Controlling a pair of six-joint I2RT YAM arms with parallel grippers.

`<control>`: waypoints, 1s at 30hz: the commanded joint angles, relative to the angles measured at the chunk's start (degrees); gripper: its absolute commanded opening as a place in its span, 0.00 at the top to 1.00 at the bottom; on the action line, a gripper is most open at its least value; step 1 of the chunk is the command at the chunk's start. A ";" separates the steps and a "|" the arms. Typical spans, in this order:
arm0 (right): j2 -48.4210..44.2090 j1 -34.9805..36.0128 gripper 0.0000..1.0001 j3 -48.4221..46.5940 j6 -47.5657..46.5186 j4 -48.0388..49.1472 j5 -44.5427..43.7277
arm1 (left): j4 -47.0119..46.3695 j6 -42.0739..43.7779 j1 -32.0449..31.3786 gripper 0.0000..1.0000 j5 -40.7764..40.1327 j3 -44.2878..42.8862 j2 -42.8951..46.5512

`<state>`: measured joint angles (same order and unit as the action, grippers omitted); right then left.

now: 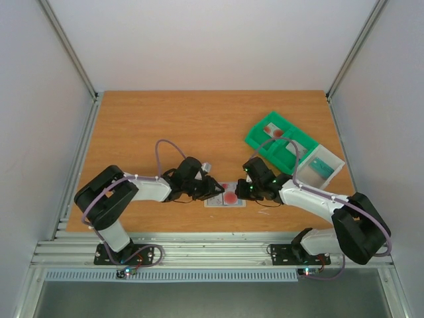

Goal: Take the credit cards out of the card holder

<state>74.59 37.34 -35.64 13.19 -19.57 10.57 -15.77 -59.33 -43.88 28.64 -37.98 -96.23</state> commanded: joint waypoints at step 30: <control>7.42 0.01 0.91 1.84 1.05 6.91 -0.63 | -7.48 -2.83 -0.16 0.76 -0.25 -0.64 -6.29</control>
<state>81.60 37.34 -34.54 13.50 -13.23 10.92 -20.53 -61.34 -43.86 28.93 -38.15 -100.88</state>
